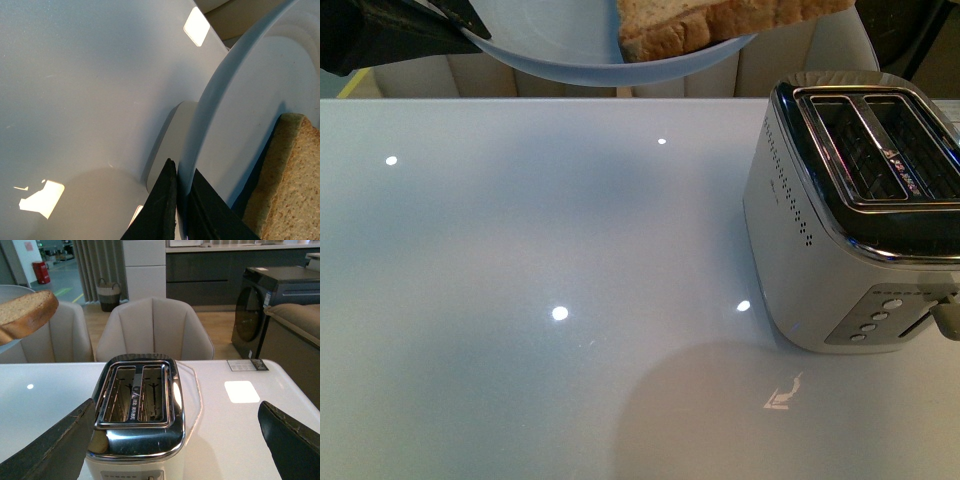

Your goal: Left arm holds plate, right arm toasts bread

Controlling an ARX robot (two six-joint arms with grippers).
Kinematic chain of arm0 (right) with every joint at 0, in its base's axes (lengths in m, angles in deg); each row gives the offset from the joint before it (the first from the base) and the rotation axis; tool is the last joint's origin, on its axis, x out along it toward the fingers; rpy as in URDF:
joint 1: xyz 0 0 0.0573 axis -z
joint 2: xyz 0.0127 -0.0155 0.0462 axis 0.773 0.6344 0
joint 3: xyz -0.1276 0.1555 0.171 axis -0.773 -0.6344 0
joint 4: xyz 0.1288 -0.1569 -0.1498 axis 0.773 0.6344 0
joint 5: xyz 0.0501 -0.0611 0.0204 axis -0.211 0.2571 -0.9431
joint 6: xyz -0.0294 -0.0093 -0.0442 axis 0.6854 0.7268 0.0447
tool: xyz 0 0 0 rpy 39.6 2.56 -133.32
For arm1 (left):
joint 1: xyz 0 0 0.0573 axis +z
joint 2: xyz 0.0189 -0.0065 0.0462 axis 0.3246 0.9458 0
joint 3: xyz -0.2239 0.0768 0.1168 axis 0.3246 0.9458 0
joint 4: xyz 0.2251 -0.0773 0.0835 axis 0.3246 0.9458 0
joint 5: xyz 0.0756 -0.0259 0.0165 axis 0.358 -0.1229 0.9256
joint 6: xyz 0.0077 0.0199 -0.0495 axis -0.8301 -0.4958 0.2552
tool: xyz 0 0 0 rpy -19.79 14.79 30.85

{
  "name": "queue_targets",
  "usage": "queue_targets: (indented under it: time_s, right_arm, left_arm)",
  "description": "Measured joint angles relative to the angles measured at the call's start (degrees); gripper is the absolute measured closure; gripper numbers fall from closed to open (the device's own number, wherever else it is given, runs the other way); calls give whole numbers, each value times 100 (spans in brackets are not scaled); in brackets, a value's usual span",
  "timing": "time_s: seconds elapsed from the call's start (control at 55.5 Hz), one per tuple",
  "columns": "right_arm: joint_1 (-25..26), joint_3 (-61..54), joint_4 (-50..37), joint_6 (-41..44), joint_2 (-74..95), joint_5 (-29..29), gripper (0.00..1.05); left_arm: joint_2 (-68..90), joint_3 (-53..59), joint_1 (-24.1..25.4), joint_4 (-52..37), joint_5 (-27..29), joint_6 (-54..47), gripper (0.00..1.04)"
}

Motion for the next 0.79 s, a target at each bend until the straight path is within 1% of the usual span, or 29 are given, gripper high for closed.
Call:
queue_targets:
  time_s: [0.108, 0.793]
  right_arm:
    - [0, 0, 0, -2, 0, 0, 9]
    - [0, 0, 0, 0, 2, 0, 9]
  left_arm:
    - [-70, 0, -111, -4, -4, 61, 102]
    - [-87, 0, -111, -4, 11, 101, 102]
